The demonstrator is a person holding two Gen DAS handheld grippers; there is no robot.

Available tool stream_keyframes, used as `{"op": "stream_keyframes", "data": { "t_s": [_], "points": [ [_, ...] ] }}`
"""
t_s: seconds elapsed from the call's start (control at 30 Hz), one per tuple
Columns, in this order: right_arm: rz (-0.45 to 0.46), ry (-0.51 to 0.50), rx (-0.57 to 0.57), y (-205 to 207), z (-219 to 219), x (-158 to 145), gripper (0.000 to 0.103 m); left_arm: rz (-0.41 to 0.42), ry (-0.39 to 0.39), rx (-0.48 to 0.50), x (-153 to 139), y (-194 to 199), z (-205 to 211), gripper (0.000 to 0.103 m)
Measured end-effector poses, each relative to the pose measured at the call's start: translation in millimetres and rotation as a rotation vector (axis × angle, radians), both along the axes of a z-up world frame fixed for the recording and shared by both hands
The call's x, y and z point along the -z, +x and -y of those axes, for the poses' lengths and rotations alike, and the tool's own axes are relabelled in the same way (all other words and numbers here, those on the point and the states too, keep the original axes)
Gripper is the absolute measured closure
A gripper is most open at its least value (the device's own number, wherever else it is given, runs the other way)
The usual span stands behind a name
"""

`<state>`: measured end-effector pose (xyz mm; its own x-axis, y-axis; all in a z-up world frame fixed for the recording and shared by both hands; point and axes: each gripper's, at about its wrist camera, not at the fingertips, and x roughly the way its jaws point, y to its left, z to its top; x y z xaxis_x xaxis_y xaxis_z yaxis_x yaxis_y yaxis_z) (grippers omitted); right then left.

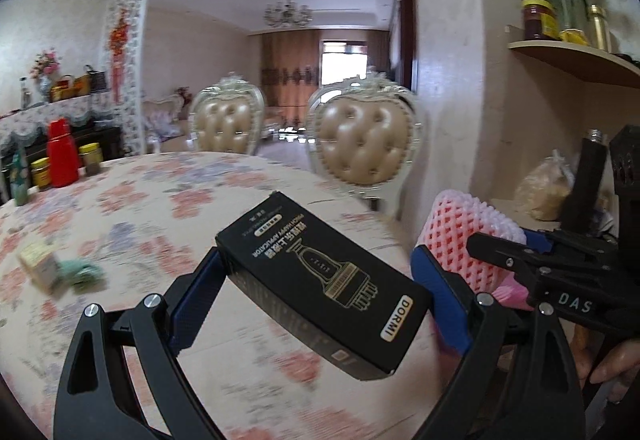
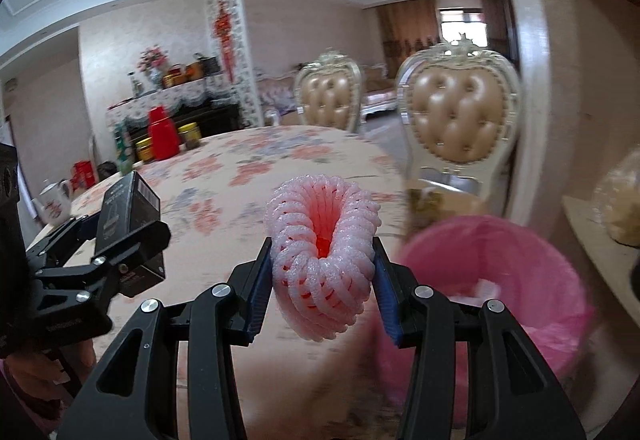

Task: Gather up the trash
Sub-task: 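Carry the black box and pink foam net in both grippers to the pink bin, then open both grippers over the pink bin to drop the items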

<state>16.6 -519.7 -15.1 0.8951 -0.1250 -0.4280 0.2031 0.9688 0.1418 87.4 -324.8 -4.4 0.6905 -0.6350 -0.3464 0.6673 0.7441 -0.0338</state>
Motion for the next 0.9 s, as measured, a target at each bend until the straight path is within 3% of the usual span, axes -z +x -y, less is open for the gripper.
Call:
{"op": "stream_keyframes", "data": {
  "t_s": [0.4, 0.9],
  "points": [
    [-0.009, 0.004, 0.168, -27.5, 88.2, 4.9, 0.056, -0.046, -0.025, 0.206, -2.2, -5.8, 92.1, 0.013],
    [-0.026, 0.04, 0.243, -39.8, 151.9, 16.6, 0.055, -0.09, 0.011, 0.365, 24.0, -3.0, 193.0, 0.012]
  ]
}}
